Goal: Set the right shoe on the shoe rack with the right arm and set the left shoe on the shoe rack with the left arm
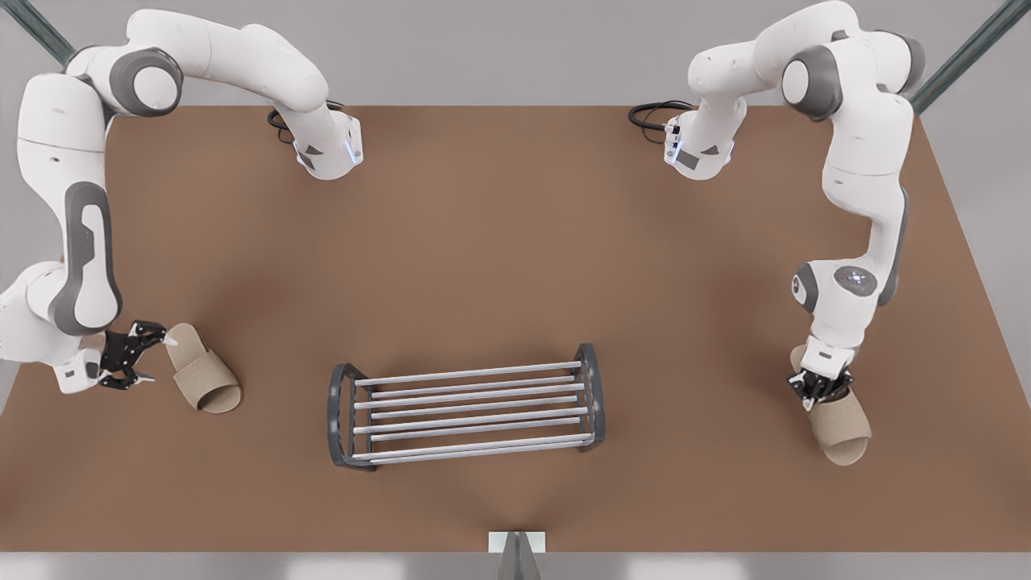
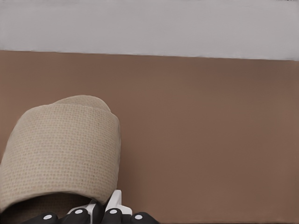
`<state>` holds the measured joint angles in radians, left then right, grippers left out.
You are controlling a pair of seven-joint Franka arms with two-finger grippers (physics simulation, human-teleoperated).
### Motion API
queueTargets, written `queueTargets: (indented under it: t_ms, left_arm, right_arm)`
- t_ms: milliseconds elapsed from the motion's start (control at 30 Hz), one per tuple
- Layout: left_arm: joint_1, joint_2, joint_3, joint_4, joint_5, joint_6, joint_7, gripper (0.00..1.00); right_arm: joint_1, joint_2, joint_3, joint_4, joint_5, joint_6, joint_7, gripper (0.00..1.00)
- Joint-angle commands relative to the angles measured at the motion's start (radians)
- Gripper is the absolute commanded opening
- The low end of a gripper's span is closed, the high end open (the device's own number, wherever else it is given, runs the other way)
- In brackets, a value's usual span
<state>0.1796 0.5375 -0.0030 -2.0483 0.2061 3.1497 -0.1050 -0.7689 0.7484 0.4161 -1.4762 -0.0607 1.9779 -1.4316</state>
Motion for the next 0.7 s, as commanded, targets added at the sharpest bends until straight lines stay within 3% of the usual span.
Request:
queueTargets:
  t_ms: [0, 200, 367, 500, 667]
  left_arm:
    - [-0.037, -0.079, -0.002, -0.053, 0.001, -0.013, -0.005, 0.25]
    - [-0.048, -0.386, -0.198, -0.098, -0.007, -0.367, -0.015, 0.25]
    - [-0.135, -0.478, -0.368, 0.036, -0.03, -0.701, -0.357, 0.24]
    - [-0.137, -0.455, -0.549, 0.108, -0.096, -0.783, -0.694, 0.23]
    - [-0.235, -0.295, -0.574, 0.272, -0.016, -0.793, -0.976, 0.21]
  right_arm:
    - [0.014, 0.0, -0.002, 0.002, 0.001, 0.001, -0.049, 1.0]
    - [0.031, 0.017, -0.002, 0.002, 0.018, 0.009, -0.036, 1.0]
    - [0.022, 0.042, -0.004, 0.002, 0.018, 0.024, -0.036, 1.0]
    - [0.022, 0.057, -0.004, 0.002, 0.018, 0.035, -0.036, 1.0]
    - [0.022, 0.066, -0.004, 0.004, 0.016, 0.038, -0.036, 1.0]
